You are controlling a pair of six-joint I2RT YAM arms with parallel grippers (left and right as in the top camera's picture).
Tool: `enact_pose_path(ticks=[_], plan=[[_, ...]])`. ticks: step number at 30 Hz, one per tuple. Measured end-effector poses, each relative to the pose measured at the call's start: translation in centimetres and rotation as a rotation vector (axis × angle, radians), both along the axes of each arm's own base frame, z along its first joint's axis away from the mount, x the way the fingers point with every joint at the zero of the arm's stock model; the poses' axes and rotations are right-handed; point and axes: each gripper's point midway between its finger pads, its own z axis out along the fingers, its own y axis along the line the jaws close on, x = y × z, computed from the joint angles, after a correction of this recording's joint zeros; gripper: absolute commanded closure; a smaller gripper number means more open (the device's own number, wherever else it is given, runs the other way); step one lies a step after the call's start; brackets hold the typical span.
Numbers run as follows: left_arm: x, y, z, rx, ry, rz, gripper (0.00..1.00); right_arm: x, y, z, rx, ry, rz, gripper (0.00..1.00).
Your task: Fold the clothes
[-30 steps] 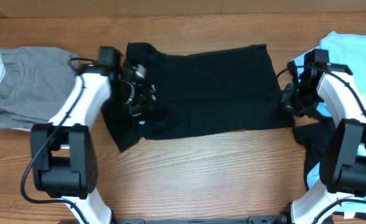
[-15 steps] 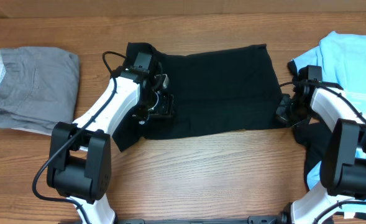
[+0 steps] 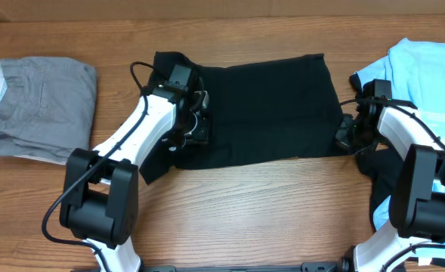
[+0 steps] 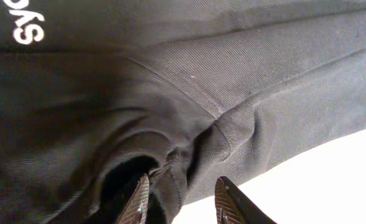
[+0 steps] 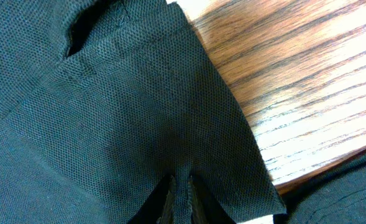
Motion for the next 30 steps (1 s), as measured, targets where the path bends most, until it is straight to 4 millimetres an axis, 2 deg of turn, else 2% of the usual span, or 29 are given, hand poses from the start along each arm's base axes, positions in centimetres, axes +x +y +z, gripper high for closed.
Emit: enact_pose_path(ticks=[4, 8, 10, 16, 20, 21, 22, 23, 25, 26, 28, 30], plan=[[-0.5, 0.2, -0.7, 0.032, 0.013, 0.018, 0.65, 0.0, 0.0, 0.0, 0.0, 0.001, 0.0, 0.88], [-1.2, 0.7, -1.6, 0.053, 0.035, 0.038, 0.91, 0.0, 0.0, 0.0, 0.0, 0.001, 0.0, 0.88], [-1.4, 0.8, -1.9, 0.06, 0.043, 0.047, 0.96, 0.0, 0.0, 0.0, 0.0, 0.002, 0.0, 0.88], [-0.8, 0.6, -1.6, 0.046, 0.023, 0.052, 0.96, -0.1, 0.0, 0.0, 0.0, 0.002, 0.0, 0.88], [1.5, 0.6, 0.2, 0.022, -0.041, 0.069, 0.96, -0.1, 0.0, 0.0, 0.0, 0.002, 0.0, 0.88], [3.1, 0.6, 1.3, 0.006, -0.086, 0.083, 0.94, -0.1, 0.0, 0.0, 0.0, 0.002, 0.0, 0.88], [4.5, 0.8, 2.3, -0.01, -0.13, 0.097, 0.92, -0.1, 0.0, 0.0, 0.0, 0.002, 0.0, 0.88], [6.1, 1.0, 3.3, -0.026, -0.18, 0.113, 0.85, -0.1, 0.0, 0.0, 0.0, 0.002, 0.0, 0.88], [8.6, 1.8, 5.0, -0.051, -0.262, 0.146, 0.28, -0.1, 0.0, 0.0, 0.0, 0.003, 0.0, 0.88], [9.4, 2.3, 5.5, -0.056, -0.287, 0.16, 0.08, -0.1, 0.0, 0.0, 0.0, 0.002, 0.0, 0.88], [10.0, 3.3, 5.8, -0.057, -0.299, 0.186, 0.04, -0.1, 0.0, 0.0, 0.0, 0.002, 0.0, 0.88], [9.4, 4.3, 5.4, -0.042, -0.261, 0.205, 0.04, -0.1, 0.0, 0.0, 0.0, 0.003, 0.0, 0.88]])
